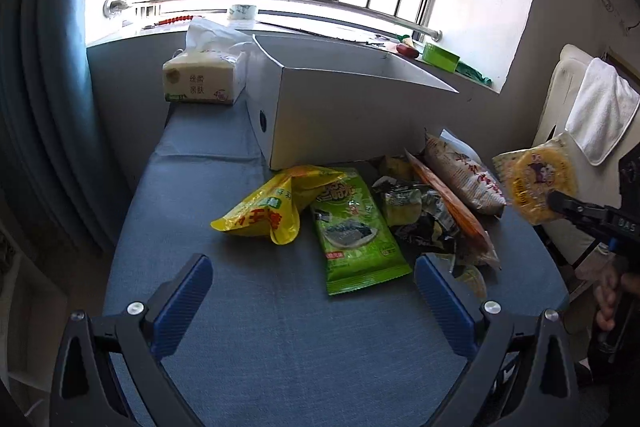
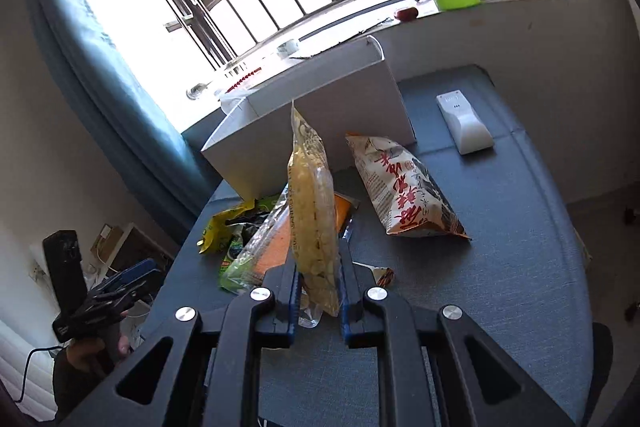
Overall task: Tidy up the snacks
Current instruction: 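Drop clear bread bag from right tool while left tool drops yellow packet into box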
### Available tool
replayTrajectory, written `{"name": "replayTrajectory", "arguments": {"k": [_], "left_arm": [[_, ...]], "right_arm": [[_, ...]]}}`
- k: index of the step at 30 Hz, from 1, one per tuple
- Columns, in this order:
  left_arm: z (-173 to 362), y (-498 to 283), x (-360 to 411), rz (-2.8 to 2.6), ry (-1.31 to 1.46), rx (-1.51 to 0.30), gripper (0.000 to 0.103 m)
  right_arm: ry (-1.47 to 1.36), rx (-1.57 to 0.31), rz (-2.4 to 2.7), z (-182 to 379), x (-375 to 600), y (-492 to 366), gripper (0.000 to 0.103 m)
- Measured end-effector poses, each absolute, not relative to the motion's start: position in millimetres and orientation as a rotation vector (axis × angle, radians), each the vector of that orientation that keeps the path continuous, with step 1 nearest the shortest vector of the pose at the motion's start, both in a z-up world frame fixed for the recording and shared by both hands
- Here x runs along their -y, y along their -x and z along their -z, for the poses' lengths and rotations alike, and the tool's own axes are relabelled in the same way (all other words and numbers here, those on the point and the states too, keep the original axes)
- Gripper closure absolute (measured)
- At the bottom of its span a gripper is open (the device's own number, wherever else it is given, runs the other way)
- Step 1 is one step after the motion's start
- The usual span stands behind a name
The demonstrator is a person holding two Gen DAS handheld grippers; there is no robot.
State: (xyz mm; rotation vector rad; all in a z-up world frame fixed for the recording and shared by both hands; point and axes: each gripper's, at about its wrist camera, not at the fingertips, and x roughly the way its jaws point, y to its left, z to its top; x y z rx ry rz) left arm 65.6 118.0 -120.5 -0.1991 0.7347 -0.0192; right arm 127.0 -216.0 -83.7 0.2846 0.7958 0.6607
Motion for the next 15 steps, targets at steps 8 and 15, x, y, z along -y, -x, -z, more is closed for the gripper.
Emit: {"name": "replayTrajectory", "arguments": {"k": [8,15], "left_arm": [[146,-148,-134,0.049,0.037,-0.87,0.0],[164,-185,-138,0.097,-0.013,-0.979,0.035]], "right_arm": [[-0.23,-0.727,-0.659,61,221,-107,0.087],[-0.236,-0.757,-0.664,69,219,-111,0.087]]}}
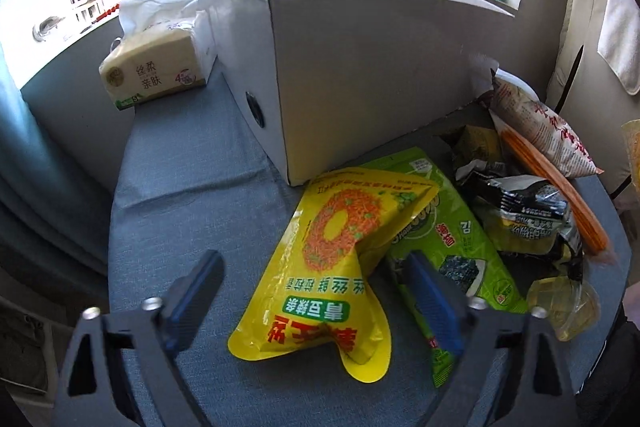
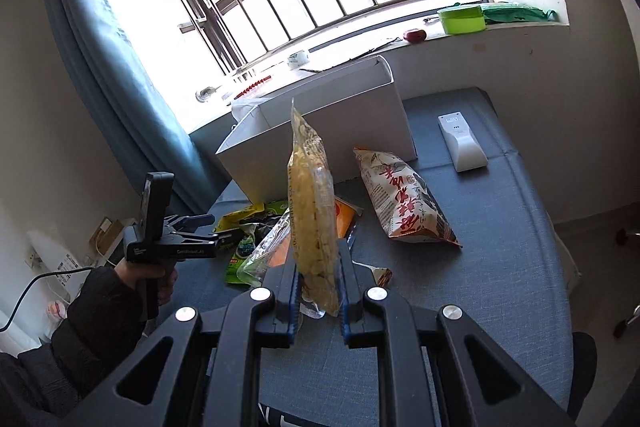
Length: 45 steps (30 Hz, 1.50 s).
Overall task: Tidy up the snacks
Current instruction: 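Drop clear bread bag from right tool while left tool drops yellow packet into box, then move both tools back over the remaining snacks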
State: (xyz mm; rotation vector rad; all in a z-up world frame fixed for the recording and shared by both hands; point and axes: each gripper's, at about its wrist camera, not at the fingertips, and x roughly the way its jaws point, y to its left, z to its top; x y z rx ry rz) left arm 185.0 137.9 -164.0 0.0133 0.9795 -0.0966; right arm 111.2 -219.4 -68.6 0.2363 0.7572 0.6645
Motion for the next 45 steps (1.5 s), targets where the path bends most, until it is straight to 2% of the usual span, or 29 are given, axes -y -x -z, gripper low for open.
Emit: {"name": "replayTrajectory", "arguments": {"k": [1,2,4,7,15,21,27,32,33,35,36,37,39,45], "left_arm": [[164,-186,-141,0.144,0.03,-0.99,0.06],[161,-184,-144,0.141,0.041,-0.987,0.061],[156,-181,-144,0.135,0.029,-0.975,0.072],[144,-168,-147,0.128,0.046,-0.918,0.076],[76,-135,-150,0.185,0.21,-0.662,0.077],[18,-164,-139,0.206,0.233,-0.507,0.077],[-2,-235,-134,0.158,0.244,-0.517,0.077],[4,-284,-134,0.121,0.272,-0.568,0.076],[7,-293,-135,0.106,0.279,-0.579,0.074],[12,-307,-137,0.094,0.282,-0.628,0.058],[14,-312,-138,0.068,0.272,-0.644,0.029],[15,-312,-139,0.042,0.258,-0.651,0.001],[15,-310,-142,0.04,0.262,-0.641,0.0],[8,-288,-144,0.019,0.254,-0.623,0.0]], "right_arm": [[-0.238,-0.763,-0.666,70,219,-112,0.087],[-0.238,-0.766,-0.666,71,218,-112,0.087],[-0.24,-0.77,-0.668,72,217,-113,0.087],[-0.241,-0.776,-0.677,74,214,-114,0.087],[-0.231,-0.758,-0.707,65,200,-130,0.087],[-0.168,-0.7,-0.727,31,166,-174,0.087],[-0.176,-0.672,-0.73,-4,128,-248,0.087],[-0.113,-0.724,-0.704,-6,94,-307,0.087],[-0.099,-0.742,-0.694,-4,88,-318,0.087],[-0.084,-0.756,-0.678,0,81,-338,0.086],[-0.088,-0.756,-0.681,2,80,-346,0.079],[-0.088,-0.769,-0.676,4,78,-354,0.046],[-0.109,-0.769,-0.66,7,81,-361,0.0],[-0.137,-0.732,-0.656,7,93,-353,0.0]]}}
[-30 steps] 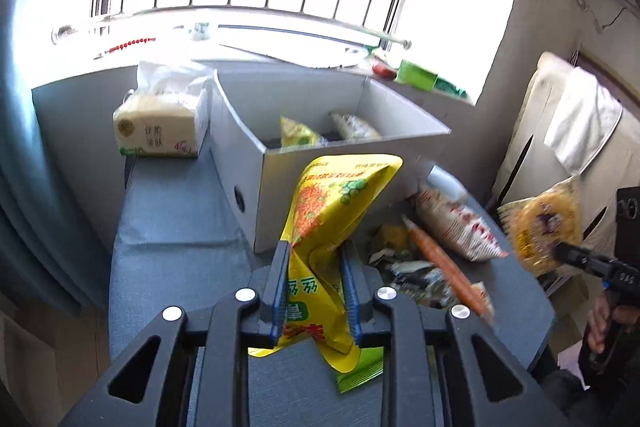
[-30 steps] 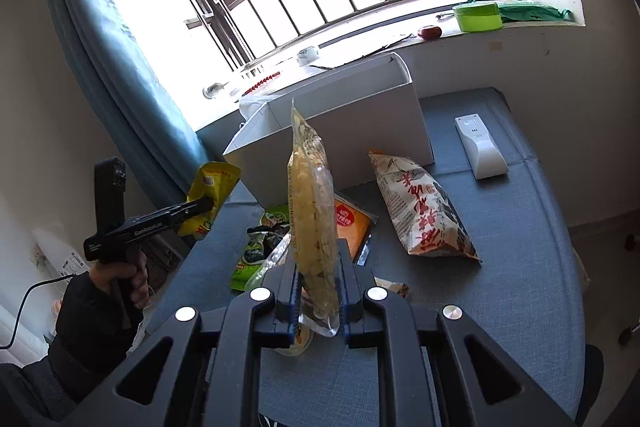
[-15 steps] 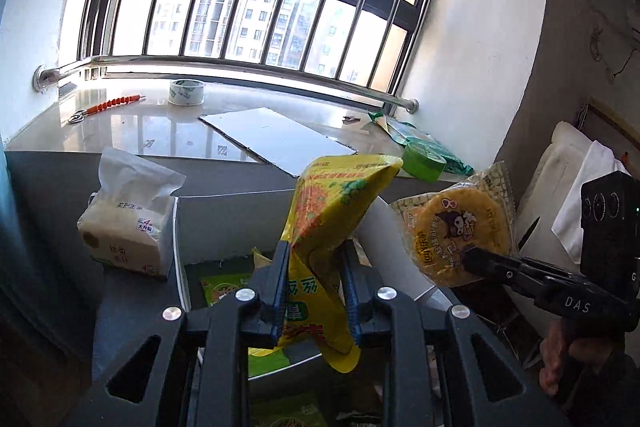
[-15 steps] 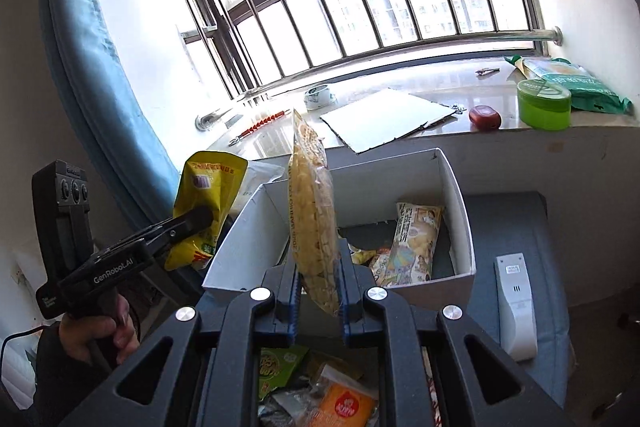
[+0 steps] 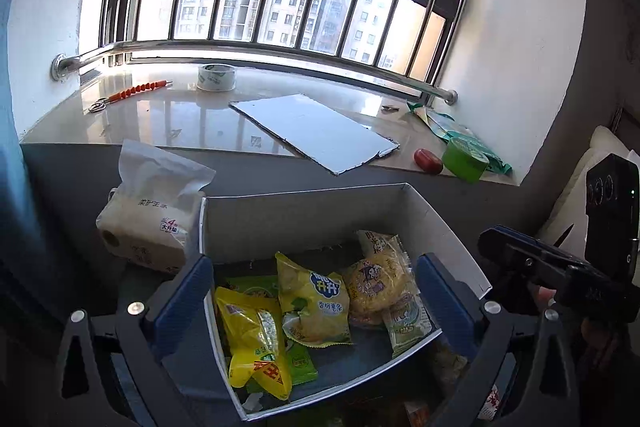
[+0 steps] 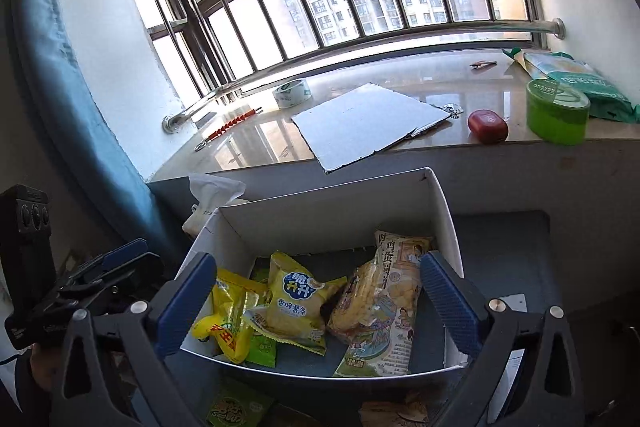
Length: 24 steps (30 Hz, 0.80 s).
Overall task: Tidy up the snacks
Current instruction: 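Move both tools back over the remaining snacks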
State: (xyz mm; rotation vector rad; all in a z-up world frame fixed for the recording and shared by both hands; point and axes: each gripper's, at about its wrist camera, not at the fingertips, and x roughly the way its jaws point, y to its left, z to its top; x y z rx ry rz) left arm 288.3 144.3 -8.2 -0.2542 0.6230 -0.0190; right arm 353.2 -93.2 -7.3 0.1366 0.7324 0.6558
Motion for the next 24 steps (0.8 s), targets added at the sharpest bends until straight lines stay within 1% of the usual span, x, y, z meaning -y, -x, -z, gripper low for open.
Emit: {"name": "replayTrajectory", "arguments": {"k": [8,16,24], "left_arm": [[-12,-248,-124,0.042,0.192,-0.572,0.0],[-27,-172,-95,0.095,0.142,-0.505,0.0],[-15,-91,-71,0.131,0.177,-0.467,0.0]], "right_arm": [[-0.11,-0.688,-0.686,-15,101,-321,0.0],[-0.107,-0.601,-0.751,-38,136,-250,0.0],[-0.123,-0.547,-0.783,-22,184,-158,0.0]]}}
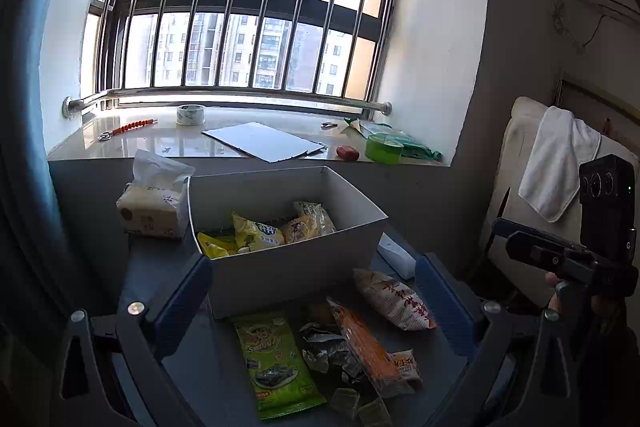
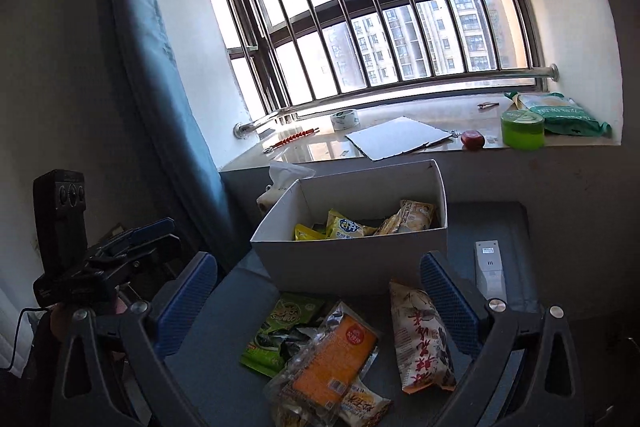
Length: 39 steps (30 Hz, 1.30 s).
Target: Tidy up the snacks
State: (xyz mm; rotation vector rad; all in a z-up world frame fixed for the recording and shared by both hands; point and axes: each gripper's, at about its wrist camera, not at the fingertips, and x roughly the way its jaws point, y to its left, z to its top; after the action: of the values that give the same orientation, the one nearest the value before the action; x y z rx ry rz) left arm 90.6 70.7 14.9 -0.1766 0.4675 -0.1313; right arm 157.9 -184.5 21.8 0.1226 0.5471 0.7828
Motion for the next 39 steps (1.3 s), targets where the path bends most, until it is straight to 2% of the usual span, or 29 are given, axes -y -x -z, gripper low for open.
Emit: {"name": "replayTrajectory", "arguments": {"k": [7,13,28,33,34,35,36,37,39], "left_arm": [[26,-42,-55,0.117,0.249,-0.506,0.0],[52,-35,-45,0.126,0.278,-0.569,0.0],[77,-57,-46,0.098,0.279,-0.666,0.0],[87,-59,-60,0.063,0.303,-0.688,0.0],[90,-59,-63,0.058,0.308,-0.693,0.0],[92,-60,-66,0.05,0.314,-0.699,0.0],[94,-61,-69,0.042,0.318,-0.705,0.0],[97,-62,-71,0.034,0.322,-0.712,0.0],[102,-64,-76,0.017,0.329,-0.724,0.0]], "right_arm": [[-0.191,-0.581,-0.691,26,227,-95,0.0],[-0.163,-0.696,-0.65,65,237,-88,0.0],[0.298,-0.794,-0.503,123,161,-209,0.0],[0.369,-0.856,-0.509,141,138,-239,0.0],[0.381,-0.869,-0.518,143,134,-241,0.004],[0.401,-0.879,-0.515,145,131,-242,0.012],[0.429,-0.888,-0.497,147,129,-242,0.053],[0.441,-0.877,-0.484,146,128,-241,0.057],[0.435,-0.878,-0.491,145,129,-238,0.06]]}}
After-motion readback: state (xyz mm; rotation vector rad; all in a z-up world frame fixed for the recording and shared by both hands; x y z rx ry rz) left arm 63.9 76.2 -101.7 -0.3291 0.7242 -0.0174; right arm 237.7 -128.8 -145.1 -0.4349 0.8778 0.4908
